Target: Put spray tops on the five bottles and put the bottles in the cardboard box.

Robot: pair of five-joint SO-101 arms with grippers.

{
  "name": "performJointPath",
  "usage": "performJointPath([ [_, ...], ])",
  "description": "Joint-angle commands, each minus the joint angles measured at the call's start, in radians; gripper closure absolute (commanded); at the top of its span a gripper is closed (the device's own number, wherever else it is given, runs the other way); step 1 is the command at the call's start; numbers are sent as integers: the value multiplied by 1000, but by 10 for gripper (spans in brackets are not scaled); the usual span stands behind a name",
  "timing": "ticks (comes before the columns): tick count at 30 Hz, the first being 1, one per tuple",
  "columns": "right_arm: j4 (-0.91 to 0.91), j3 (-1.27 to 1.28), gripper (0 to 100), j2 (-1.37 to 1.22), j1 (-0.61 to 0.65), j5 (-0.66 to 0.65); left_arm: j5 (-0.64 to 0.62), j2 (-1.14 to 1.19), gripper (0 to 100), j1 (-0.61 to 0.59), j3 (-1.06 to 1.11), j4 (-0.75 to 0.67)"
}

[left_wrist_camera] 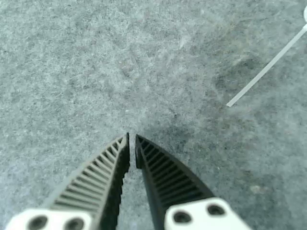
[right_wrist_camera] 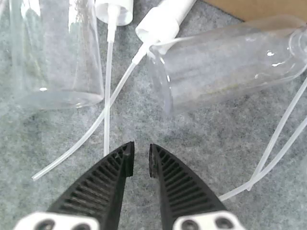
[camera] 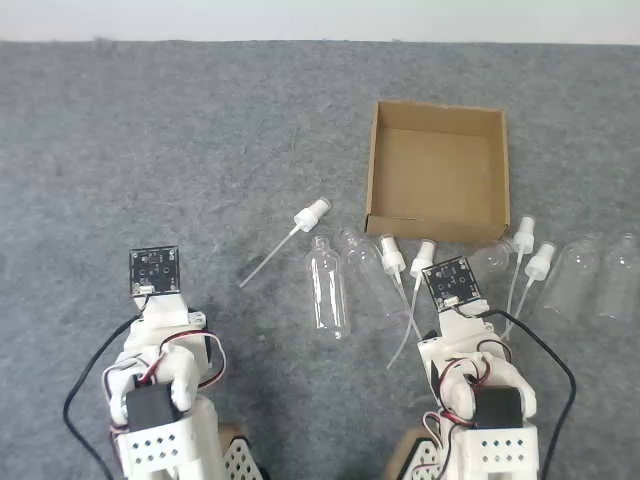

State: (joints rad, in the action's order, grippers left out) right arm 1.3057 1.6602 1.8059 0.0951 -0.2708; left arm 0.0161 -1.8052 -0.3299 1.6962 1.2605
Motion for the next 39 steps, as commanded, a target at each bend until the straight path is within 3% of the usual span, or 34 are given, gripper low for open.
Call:
performJointPath([
  [1, 2, 23, 980, 8, 1, -6, 2, -20, 988, -6, -12, 5],
  [15, -5, 23, 978, 10, 2, -6, 5, -20, 988, 2, -12, 3],
  [20, -25, -5, 978, 10, -22, -14, 8, -20, 988, 118, -12, 2],
  [22, -53, -23, 978, 10, -53, -14, 8, -20, 988, 107, -12, 0],
  [28, -194, -123, 977, 10, -163, -14, 8, -20, 988, 61, -12, 0],
  [39, -185, -437, 976, -93, -242, -43, 8, -20, 988, 61, -12, 0],
])
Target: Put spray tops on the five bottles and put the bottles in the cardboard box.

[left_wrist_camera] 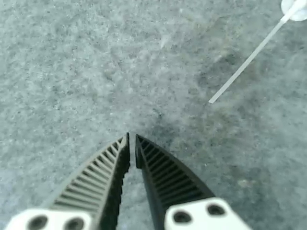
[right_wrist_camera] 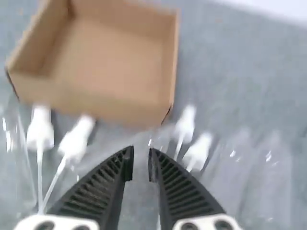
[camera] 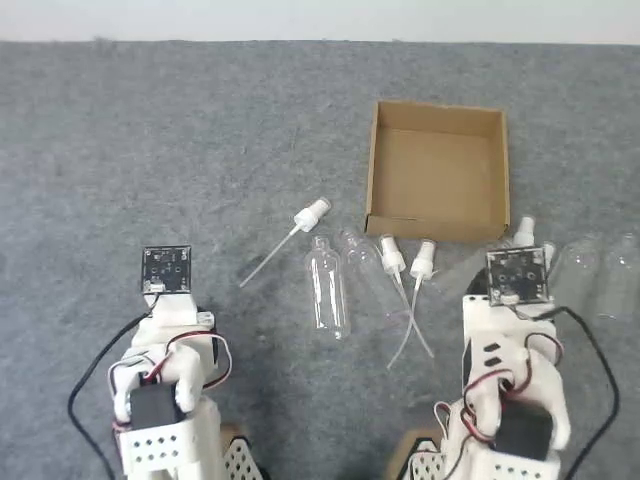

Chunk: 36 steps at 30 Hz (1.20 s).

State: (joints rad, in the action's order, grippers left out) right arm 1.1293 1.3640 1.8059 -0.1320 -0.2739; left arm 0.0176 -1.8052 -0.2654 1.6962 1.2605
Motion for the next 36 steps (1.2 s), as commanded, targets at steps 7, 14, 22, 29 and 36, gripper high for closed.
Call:
performJointPath([
  [7, -73, -454, 864, -653, -197, -75, 6, -20, 988, -3, -12, 0],
  [14, -67, -918, 817, -1307, -409, -144, 6, -20, 988, -3, -12, 2],
  [22, -18, -1318, 785, -1862, -507, -146, 6, -20, 988, -3, -12, 2],
  [29, 22, -1547, 785, -2141, -524, -147, 6, -20, 988, -3, -12, 2],
  [36, 15, -1597, 786, -2276, -524, -183, 6, -20, 988, -3, -12, 2],
])
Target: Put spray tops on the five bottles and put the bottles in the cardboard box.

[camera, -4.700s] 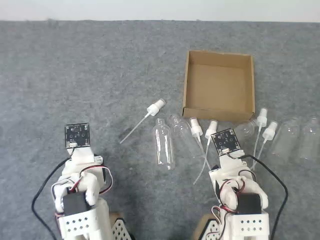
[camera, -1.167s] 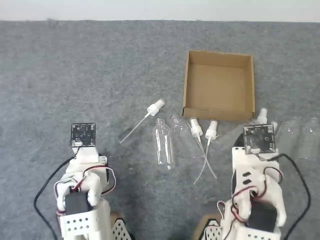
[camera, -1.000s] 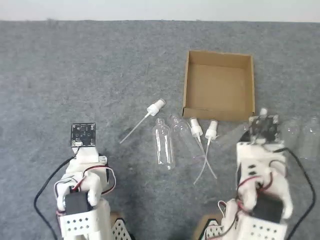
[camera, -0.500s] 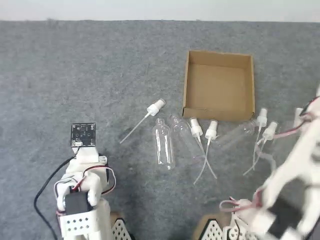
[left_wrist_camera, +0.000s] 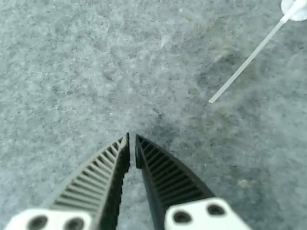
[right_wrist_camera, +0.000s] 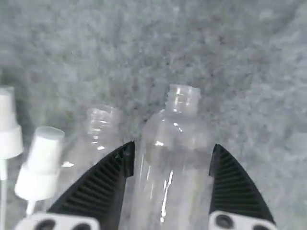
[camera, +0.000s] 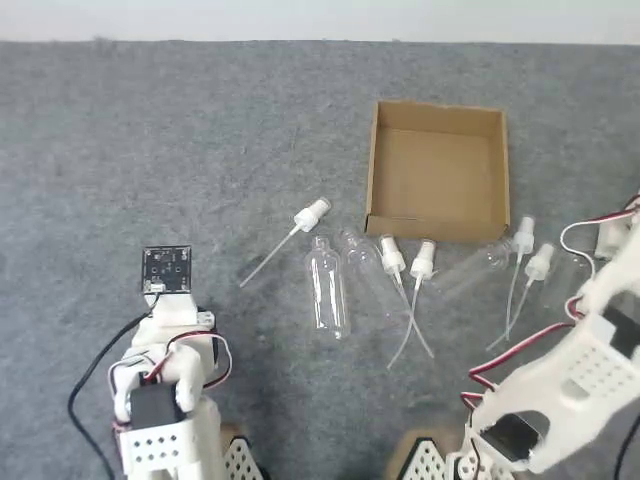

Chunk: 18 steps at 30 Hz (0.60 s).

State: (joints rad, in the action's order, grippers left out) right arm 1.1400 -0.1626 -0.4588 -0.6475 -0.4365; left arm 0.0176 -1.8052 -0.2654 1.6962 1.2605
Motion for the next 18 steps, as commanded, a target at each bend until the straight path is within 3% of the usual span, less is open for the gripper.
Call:
performJointPath([
  [1, 4, -72, 787, -22, -8, -29, 6, -20, 988, -3, -12, 2],
  [5, 22, -68, 797, -61, -22, -84, 6, -20, 988, -3, -12, 2],
  [11, 79, -69, 997, -81, -87, -232, 6, -20, 988, 2, -12, 0],
  [14, 143, -71, 991, -67, -128, -296, 26, -20, 987, -2, -12, -68],
  [18, 189, -57, 992, -2, -173, -334, 315, -20, 987, -3, -19, -176],
])
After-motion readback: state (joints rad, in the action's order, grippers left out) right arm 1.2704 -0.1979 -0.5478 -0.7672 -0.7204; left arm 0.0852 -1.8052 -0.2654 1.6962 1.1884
